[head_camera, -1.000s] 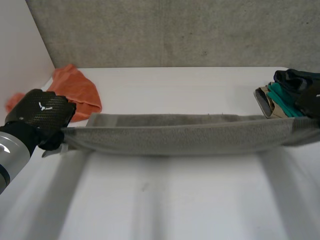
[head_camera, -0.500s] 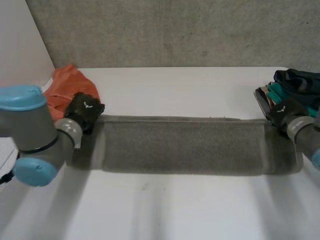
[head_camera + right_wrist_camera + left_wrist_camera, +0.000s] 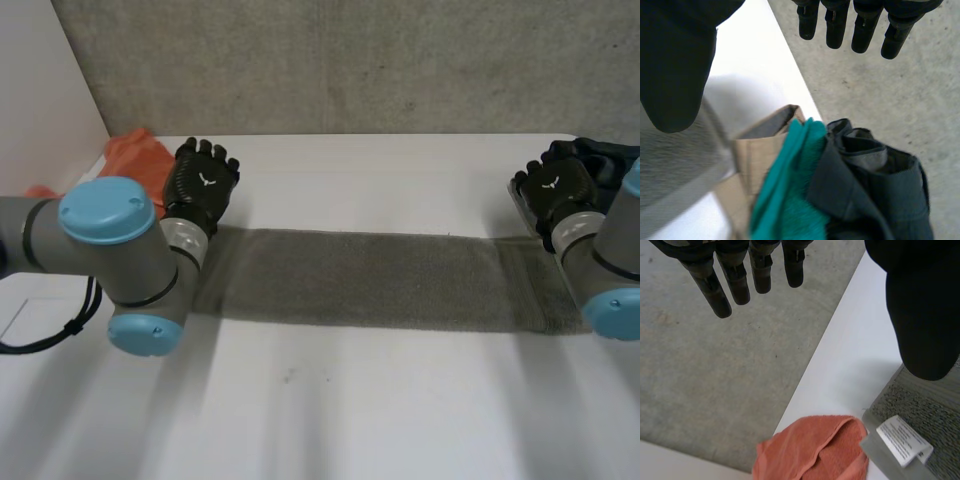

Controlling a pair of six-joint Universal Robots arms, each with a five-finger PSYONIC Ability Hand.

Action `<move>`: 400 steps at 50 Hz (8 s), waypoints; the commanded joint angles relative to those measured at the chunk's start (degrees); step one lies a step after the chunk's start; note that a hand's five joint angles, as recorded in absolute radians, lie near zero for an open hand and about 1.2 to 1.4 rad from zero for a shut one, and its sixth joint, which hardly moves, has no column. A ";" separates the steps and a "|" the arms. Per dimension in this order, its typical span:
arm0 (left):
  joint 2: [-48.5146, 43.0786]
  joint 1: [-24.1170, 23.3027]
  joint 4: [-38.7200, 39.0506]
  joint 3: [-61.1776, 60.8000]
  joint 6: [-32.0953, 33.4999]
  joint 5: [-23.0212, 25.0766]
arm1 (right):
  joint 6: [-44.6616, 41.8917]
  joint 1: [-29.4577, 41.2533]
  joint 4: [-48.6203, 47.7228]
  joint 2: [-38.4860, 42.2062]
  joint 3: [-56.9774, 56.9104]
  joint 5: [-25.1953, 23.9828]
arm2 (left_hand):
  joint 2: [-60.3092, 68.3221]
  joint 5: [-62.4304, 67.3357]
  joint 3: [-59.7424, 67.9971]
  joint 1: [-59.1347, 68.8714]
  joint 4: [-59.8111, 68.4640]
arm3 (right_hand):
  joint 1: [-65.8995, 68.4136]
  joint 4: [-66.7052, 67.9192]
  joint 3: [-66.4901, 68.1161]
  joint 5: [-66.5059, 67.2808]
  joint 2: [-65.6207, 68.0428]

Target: Fold the laundry.

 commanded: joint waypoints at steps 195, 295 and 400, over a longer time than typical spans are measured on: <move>16.60 -5.93 -23.59 4.89 -34.99 32.16 | 26.34 28.01 -11.55 -7.06 26.09 -8.03 | 2.67 1.77 2.32 3.65 2.86 | -3.14 -2.50 -2.31 -2.48 -2.36; 21.35 -9.27 -21.30 1.29 -39.39 32.25 | 48.53 -43.34 -8.26 -0.63 -8.01 -42.66 | 2.50 1.60 2.15 3.48 2.69 | -3.14 -2.50 -2.31 -2.48 -2.36; 41.12 -6.16 -14.08 -28.76 -17.50 24.78 | 29.68 -0.73 17.27 -7.76 -0.27 -28.59 | 68.08 67.18 67.73 69.06 68.27 | -3.14 -2.50 -2.31 -2.48 -2.36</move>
